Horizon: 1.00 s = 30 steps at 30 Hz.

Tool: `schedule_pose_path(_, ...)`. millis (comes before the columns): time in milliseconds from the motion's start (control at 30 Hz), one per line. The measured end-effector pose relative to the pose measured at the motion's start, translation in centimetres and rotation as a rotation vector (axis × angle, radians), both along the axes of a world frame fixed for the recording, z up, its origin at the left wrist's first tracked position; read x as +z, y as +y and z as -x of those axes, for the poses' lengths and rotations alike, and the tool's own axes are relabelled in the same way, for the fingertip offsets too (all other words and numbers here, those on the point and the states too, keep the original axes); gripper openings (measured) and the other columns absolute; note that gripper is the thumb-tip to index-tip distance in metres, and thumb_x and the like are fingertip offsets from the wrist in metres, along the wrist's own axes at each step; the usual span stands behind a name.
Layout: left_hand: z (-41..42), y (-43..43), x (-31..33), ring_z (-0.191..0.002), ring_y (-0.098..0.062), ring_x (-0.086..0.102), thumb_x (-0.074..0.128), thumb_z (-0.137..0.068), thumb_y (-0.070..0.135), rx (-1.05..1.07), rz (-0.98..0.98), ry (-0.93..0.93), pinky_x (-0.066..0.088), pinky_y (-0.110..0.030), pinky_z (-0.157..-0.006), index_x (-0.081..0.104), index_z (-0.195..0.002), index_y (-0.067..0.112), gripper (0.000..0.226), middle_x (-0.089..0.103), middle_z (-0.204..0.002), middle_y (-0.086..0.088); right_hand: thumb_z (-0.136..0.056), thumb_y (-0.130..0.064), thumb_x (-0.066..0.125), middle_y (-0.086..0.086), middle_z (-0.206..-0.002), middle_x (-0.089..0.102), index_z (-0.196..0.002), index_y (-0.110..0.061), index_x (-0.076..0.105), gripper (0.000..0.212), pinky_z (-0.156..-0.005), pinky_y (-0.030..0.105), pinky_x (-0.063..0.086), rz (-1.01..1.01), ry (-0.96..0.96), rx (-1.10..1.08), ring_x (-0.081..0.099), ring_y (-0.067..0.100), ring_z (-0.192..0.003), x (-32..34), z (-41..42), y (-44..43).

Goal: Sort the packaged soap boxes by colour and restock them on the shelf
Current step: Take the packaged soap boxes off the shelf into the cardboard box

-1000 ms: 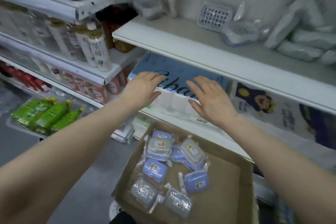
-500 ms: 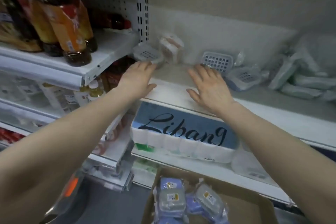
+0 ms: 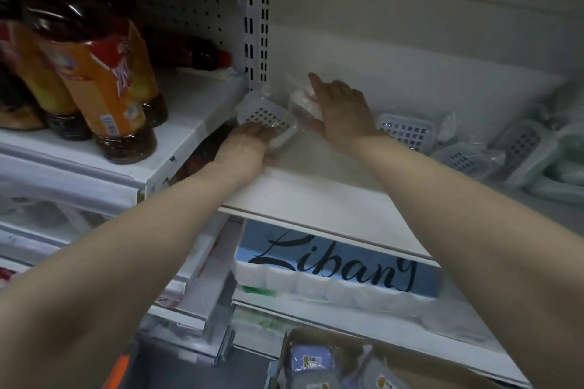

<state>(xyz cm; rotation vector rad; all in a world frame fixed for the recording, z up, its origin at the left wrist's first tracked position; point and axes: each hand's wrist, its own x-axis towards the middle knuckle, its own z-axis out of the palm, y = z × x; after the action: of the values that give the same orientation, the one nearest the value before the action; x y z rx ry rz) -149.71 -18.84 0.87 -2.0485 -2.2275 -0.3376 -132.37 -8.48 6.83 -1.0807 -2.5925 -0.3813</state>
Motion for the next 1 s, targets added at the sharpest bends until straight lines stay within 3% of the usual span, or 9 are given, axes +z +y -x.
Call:
schedule_pose_path(100, 0.1, -0.6, -0.3, -0.118, -0.037, 0.047, 0.061, -0.089, 0.029, 0.029, -0.033, -0.043, 0.039, -0.039, -0.096, 0.044, -0.14, 0.012, 0.056, 0.045, -0.136, -0.017, -0.093, -0.027, 0.06, 0.015, -0.137, 0.048, -0.155, -0.013, 0.019, 0.076, -0.093, 0.04, 0.038, 0.085, -0.044, -0.021, 0.046, 0.034, -0.123, -0.8, -0.2, 0.1)
schedule_pose_path(233, -0.6, -1.6, -0.9, -0.116, -0.039, 0.048, 0.063, -0.089, 0.023, 0.05, -0.069, -0.045, 0.04, -0.044, -0.097, 0.033, -0.146, 0.007, 0.066, 0.047, -0.134, -0.022, -0.083, 0.0, 0.061, 0.013, -0.139, 0.041, -0.153, -0.019, 0.024, 0.082, -0.086, 0.041, 0.044, 0.142, -0.017, -0.053, 0.041, 0.034, -0.124, -2.0, -3.5, -1.0)
schedule_pose_path(400, -2.5, -2.9, -1.0, -0.115, -0.041, 0.046, 0.057, -0.088, 0.011, -0.047, -0.108, -0.05, 0.038, -0.043, -0.099, 0.03, -0.148, 0.006, 0.066, 0.048, -0.133, -0.023, -0.065, 0.016, 0.059, 0.015, -0.118, 0.048, -0.129, -0.017, 0.054, 0.073, -0.066, 0.047, 0.054, 0.059, -0.018, 0.053, 0.047, 0.037, -0.106, -4.7, -11.4, -3.4)
schedule_pose_path(500, -4.1, -3.7, -0.6, -0.114, -0.035, 0.048, 0.057, -0.085, 0.014, -0.159, -0.121, -0.042, 0.04, -0.041, -0.097, 0.035, -0.146, 0.01, 0.065, 0.051, -0.132, -0.017, -0.07, 0.011, 0.059, 0.017, -0.117, 0.054, -0.127, -0.015, 0.058, 0.063, -0.061, 0.045, 0.055, 0.074, -0.031, 0.057, 0.053, 0.039, -0.104, -5.6, -15.4, -5.4)
schedule_pose_path(600, -5.7, -4.3, 0.5, -0.116, -0.031, 0.051, 0.06, -0.085, 0.027, -0.251, -0.094, -0.035, 0.041, -0.035, -0.095, 0.036, -0.144, 0.013, 0.065, 0.054, -0.133, -0.014, -0.072, 0.01, 0.058, 0.017, -0.121, 0.058, -0.122, -0.014, 0.064, 0.055, -0.071, 0.044, 0.054, 0.064, 0.006, 0.029, 0.053, 0.038, -0.11, -5.2, -17.8, -6.4)
schedule_pose_path(700, -7.1, -4.6, 1.4, -0.106, -0.033, 0.06, 0.057, -0.088, 0.049, -0.272, -0.096, -0.132, 0.048, -0.037, -0.086, 0.018, -0.15, 0.023, 0.077, 0.058, -0.128, -0.016, -0.079, 0.005, 0.062, 0.015, -0.116, 0.063, -0.105, -0.011, 0.073, 0.033, -0.073, 0.039, 0.051, 0.073, 0.138, -0.018, 0.055, 0.038, -0.108, -3.6, -17.7, -6.7)
schedule_pose_path(767, -7.5, -4.3, 1.7, -0.104, -0.034, 0.061, 0.05, -0.086, 0.066, -0.258, -0.081, -0.14, 0.051, -0.041, -0.088, 0.004, -0.151, 0.035, 0.085, 0.056, -0.129, -0.016, -0.087, -0.007, 0.055, 0.014, -0.119, 0.06, -0.111, -0.013, 0.07, 0.029, -0.075, 0.04, 0.052, 0.089, 0.23, -0.075, 0.054, 0.038, -0.108, -3.2, -16.1, -6.7)
schedule_pose_path(900, -7.7, -3.9, 1.7, -0.111, -0.03, 0.057, 0.045, -0.08, 0.077, -0.256, -0.043, -0.09, 0.047, -0.042, -0.092, 0.032, -0.142, 0.035, 0.076, 0.055, -0.128, -0.011, -0.091, -0.065, 0.042, 0.016, -0.138, 0.043, -0.142, -0.025, 0.036, 0.066, -0.088, 0.048, 0.05, 0.343, 0.093, -0.336, 0.053, 0.041, -0.115, -4.5, -12.4, -6.7)
schedule_pose_path(1000, -8.0, -4.7, 1.5, -0.1, -0.028, 0.057, 0.049, -0.074, 0.078, -0.197, -0.051, -0.155, 0.045, -0.038, -0.087, 0.042, -0.126, 0.031, 0.07, 0.052, -0.121, -0.008, -0.085, -0.067, 0.049, 0.017, -0.143, 0.04, -0.145, -0.028, 0.025, 0.075, -0.097, 0.05, 0.043, 0.343, -0.042, -0.399, 0.047, 0.041, -0.124, -5.8, -12.2, -6.9)
